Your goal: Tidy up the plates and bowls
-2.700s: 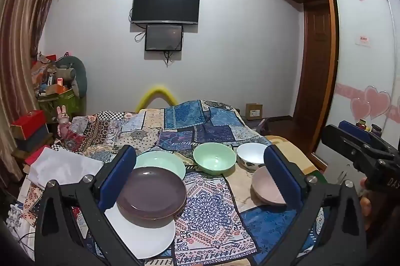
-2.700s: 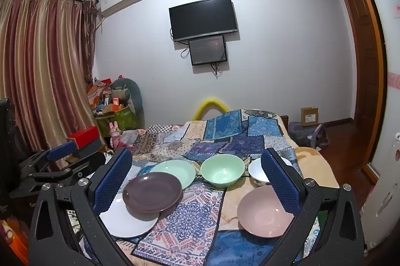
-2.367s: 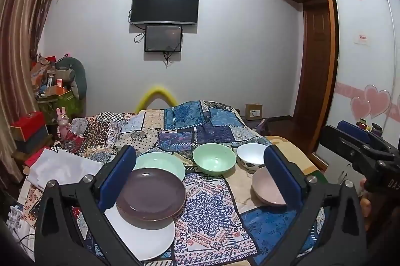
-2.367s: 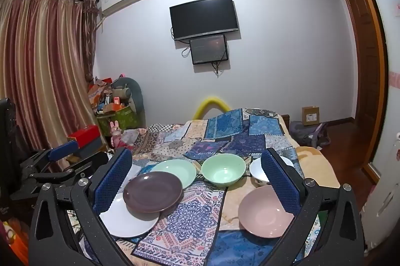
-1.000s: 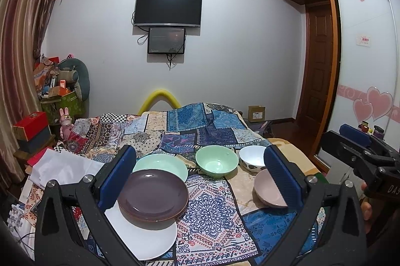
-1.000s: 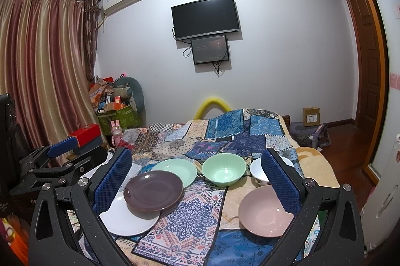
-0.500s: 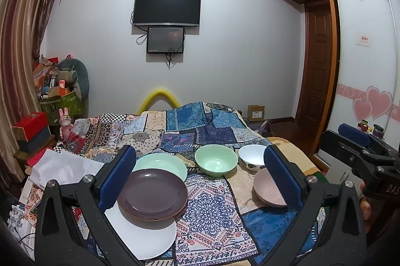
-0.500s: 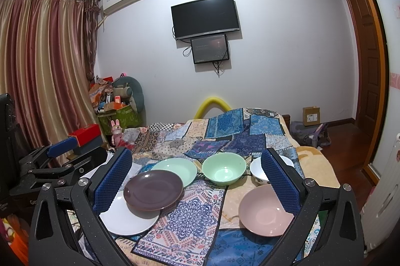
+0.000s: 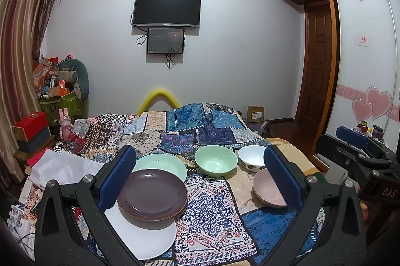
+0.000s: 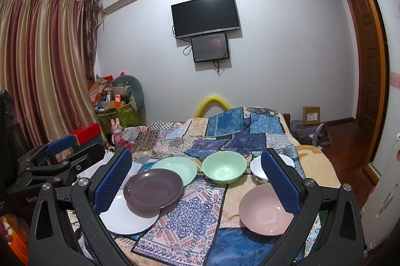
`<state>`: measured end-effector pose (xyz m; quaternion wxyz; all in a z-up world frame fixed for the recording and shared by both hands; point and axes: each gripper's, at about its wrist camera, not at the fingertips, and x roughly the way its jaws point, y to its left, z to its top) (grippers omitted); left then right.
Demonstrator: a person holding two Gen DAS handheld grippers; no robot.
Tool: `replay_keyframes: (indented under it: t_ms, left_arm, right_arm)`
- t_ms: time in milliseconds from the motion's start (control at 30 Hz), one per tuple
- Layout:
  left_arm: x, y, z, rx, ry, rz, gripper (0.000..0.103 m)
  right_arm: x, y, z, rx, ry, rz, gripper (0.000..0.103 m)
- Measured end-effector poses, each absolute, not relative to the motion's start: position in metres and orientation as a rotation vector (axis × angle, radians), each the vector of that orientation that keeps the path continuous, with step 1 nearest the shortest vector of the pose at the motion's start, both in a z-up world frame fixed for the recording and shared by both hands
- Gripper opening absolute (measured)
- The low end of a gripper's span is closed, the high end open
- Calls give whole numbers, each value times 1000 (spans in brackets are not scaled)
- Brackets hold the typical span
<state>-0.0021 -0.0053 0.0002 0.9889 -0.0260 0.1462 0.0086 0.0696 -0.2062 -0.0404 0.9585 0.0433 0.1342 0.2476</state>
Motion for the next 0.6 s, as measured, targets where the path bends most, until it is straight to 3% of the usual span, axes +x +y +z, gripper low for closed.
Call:
replay_keyframes:
  t_ms: [600]
  left_arm:
    - [16,20,-9,-66,373,15,103]
  right_arm:
    - [88,-193,-52,63,339,521,103]
